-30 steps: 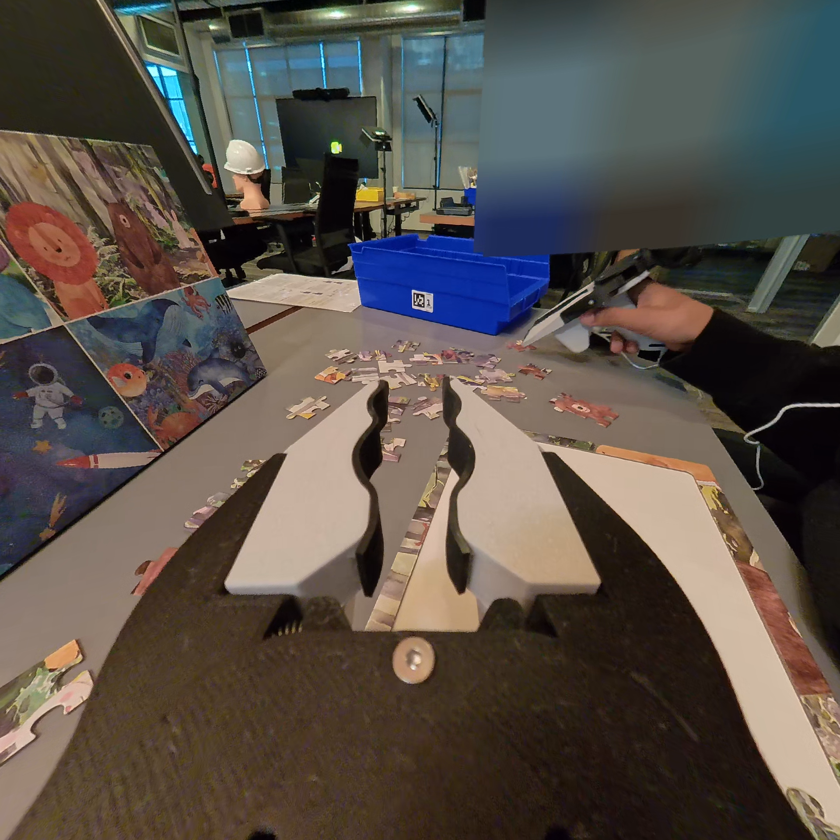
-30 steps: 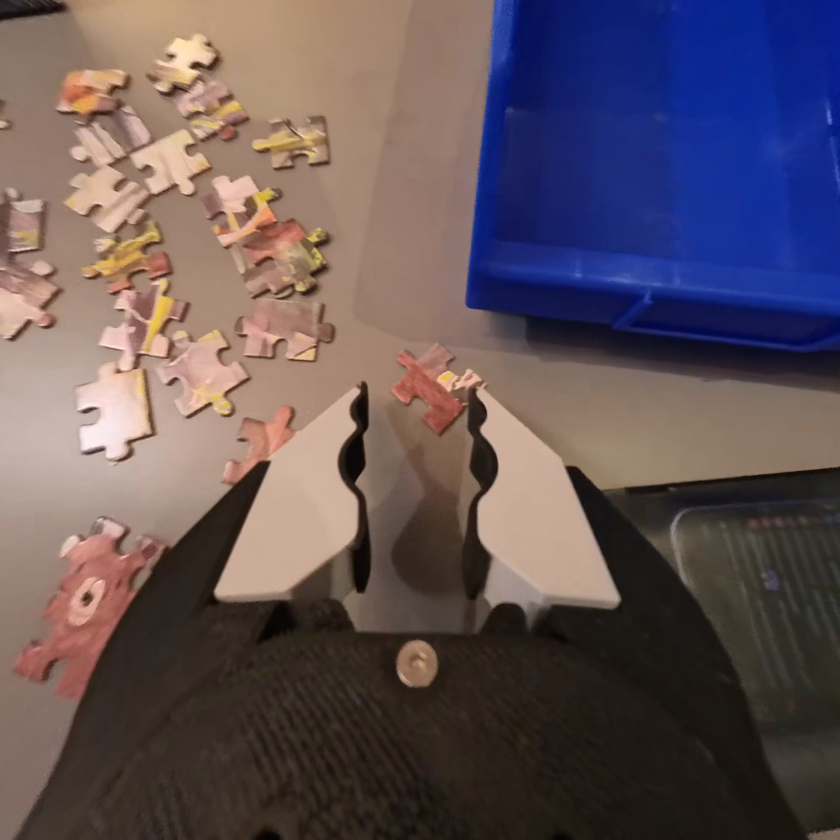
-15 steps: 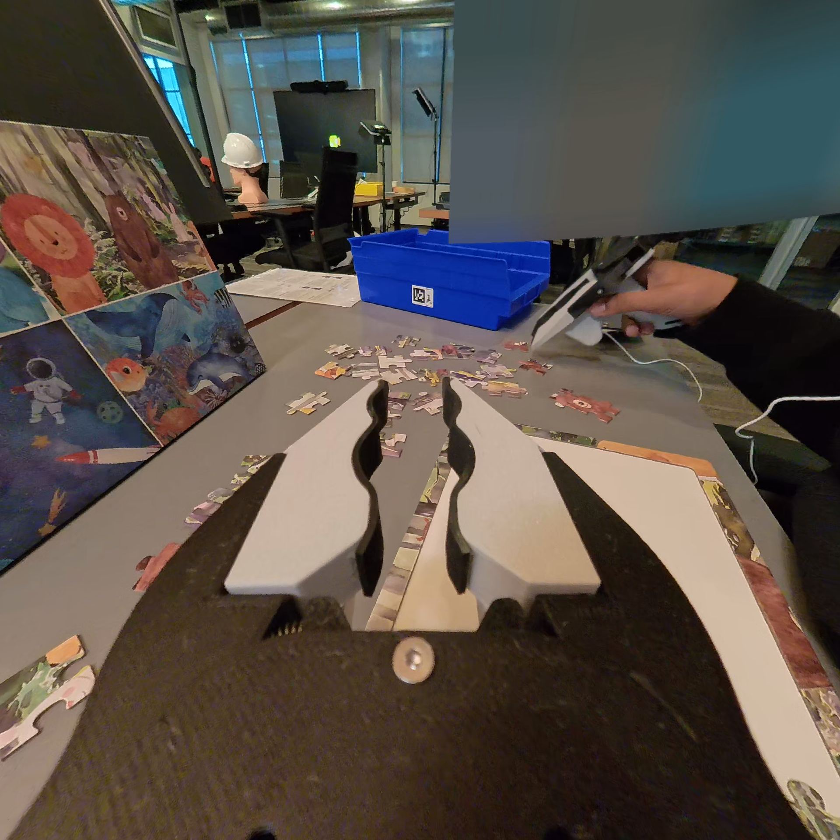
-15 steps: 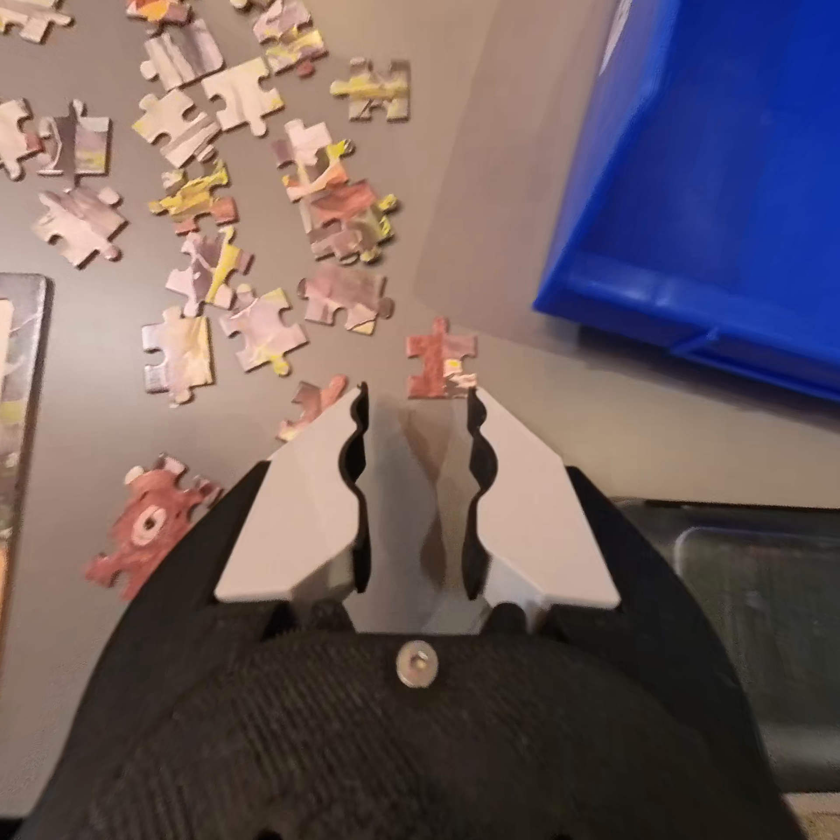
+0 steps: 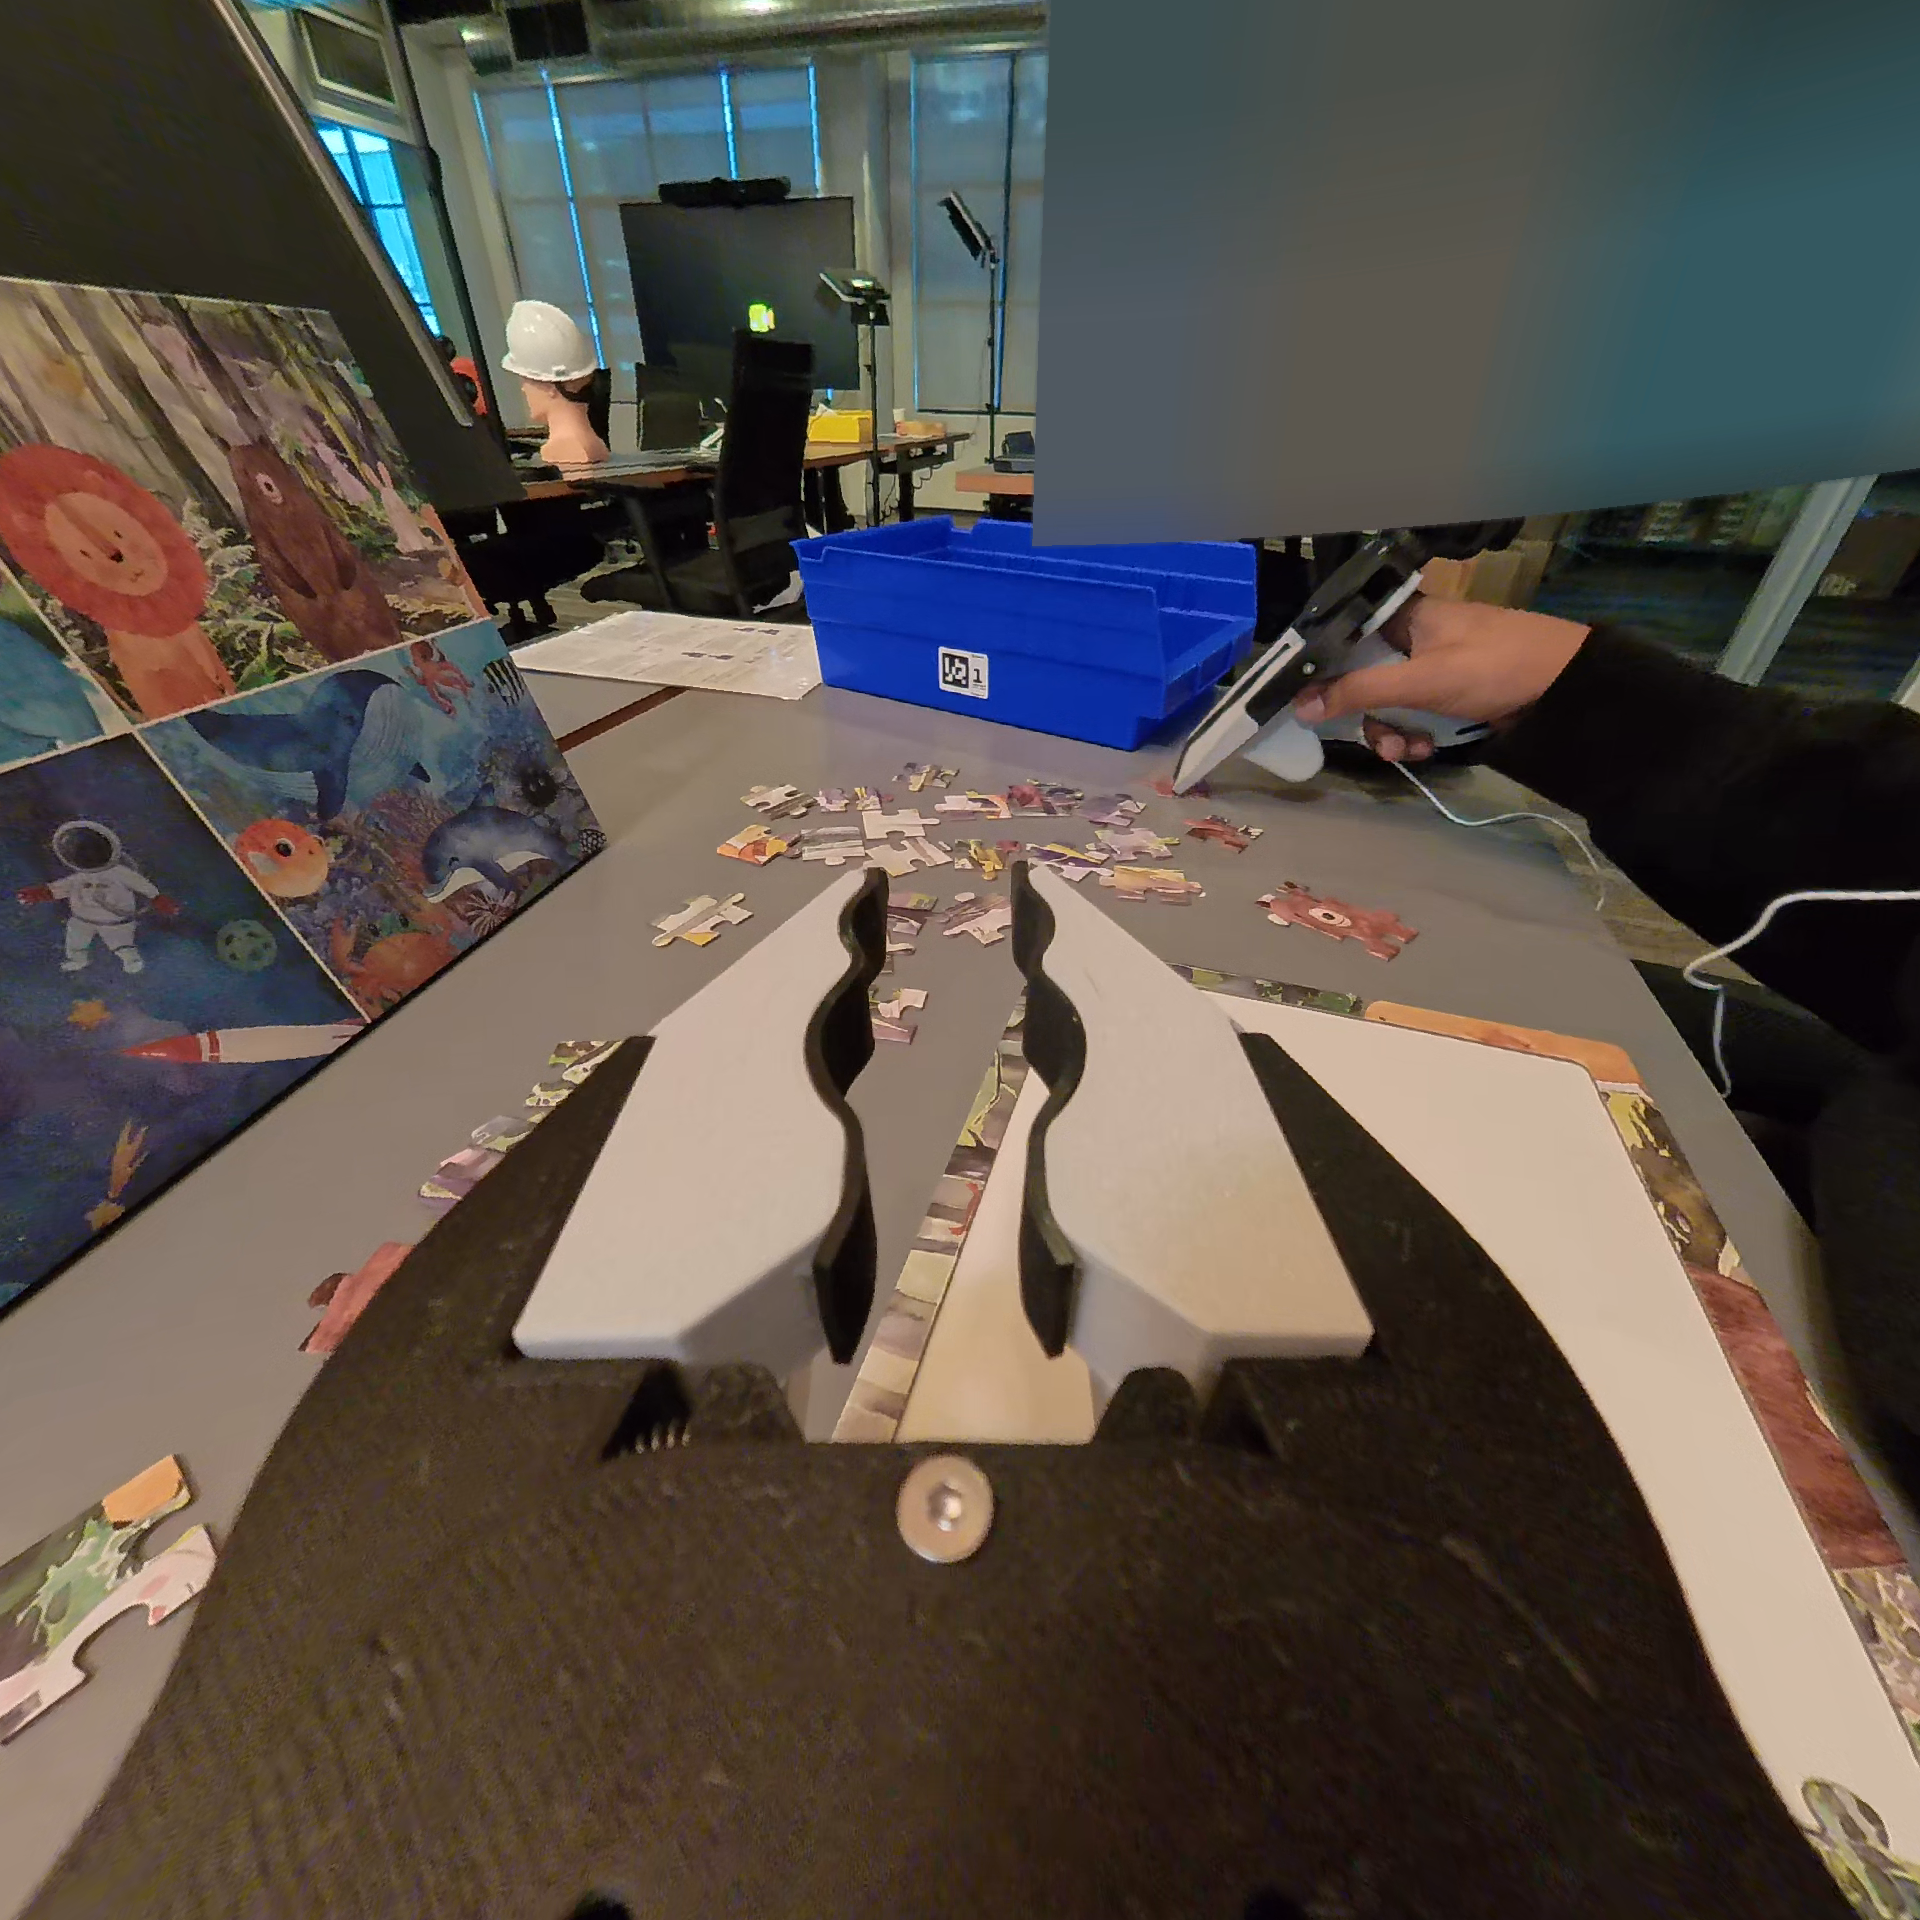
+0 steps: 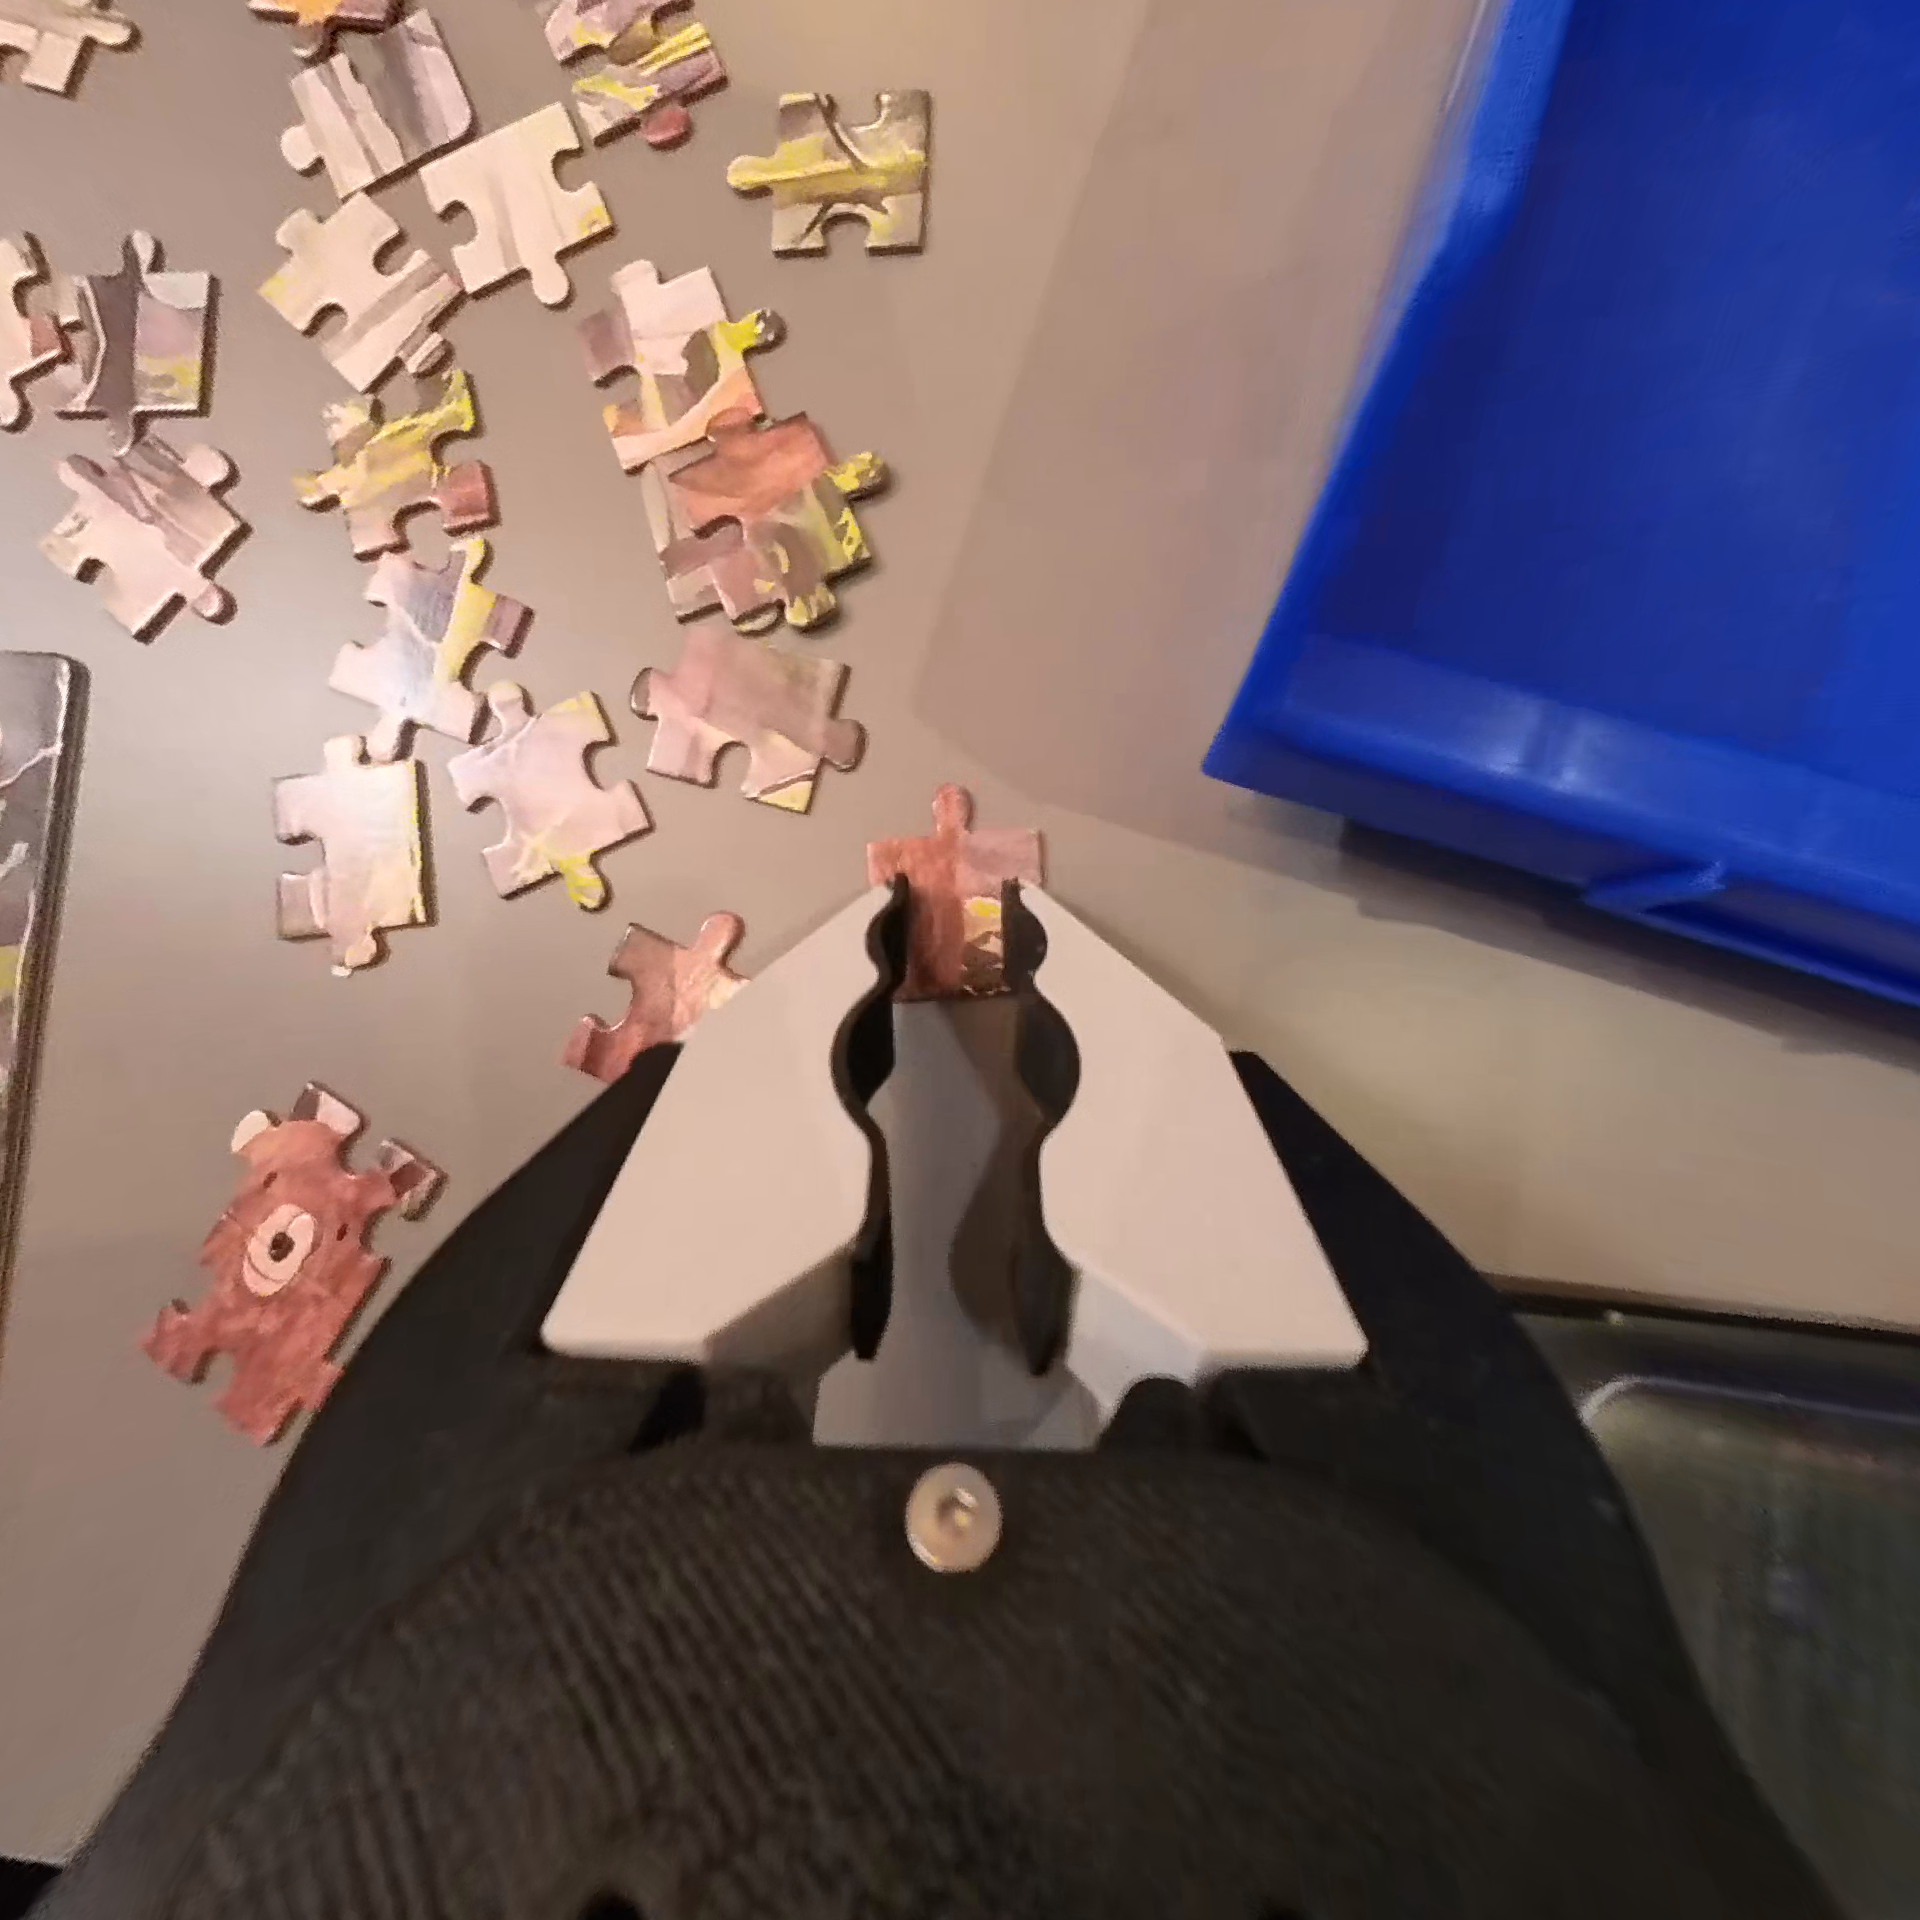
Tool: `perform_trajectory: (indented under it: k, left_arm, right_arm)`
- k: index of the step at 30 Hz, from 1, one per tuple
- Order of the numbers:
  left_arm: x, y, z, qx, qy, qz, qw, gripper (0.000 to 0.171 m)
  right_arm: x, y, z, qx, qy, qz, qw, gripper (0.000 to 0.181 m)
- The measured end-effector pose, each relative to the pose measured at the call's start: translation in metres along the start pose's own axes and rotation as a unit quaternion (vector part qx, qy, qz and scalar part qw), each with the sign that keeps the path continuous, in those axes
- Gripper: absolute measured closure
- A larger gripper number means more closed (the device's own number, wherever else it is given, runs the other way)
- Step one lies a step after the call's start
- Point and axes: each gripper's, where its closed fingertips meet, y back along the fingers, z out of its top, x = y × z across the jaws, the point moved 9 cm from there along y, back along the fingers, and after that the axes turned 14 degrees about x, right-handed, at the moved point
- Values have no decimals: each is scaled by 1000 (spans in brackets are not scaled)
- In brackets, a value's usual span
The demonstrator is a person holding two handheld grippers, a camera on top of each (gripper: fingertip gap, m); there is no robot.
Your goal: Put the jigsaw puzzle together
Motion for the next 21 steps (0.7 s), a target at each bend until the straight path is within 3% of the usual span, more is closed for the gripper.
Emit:
perform_trajectory:
  k: [4,5,8,12,15,18,21]
  left_arm:
    - [-1,0,0,0,-1,-1,1000,149]
    - [-1,0,1,-1,-2,0,1000,149]
    - [-1,1,1,-1,-3,1,1000,149]
    - [-1,0,1,0,-2,-2,1000,149]
    - [-3,-1,1,1,-4,-3,1000,149]
    - [-3,-1,1,1,-7,-1,1000,149]
    - [-3,-1,1,1,-7,-1,1000,149]
  right_arm:
    - [2,1,-1,-3,10,-2,1000,169]
    - [2,2,-1,-8,13,-1,1000,181]
    - [5,6,-3,-14,17,5,1000,181]
    - [5,7,-4,-7,26,-25,999,158]
    - [5,3,-3,-9,16,-8,1000,137]
    - [7,-1,-1,-15,21,-13,1000,132]
    - [14,-3,2,-16,37,-11,999,138]
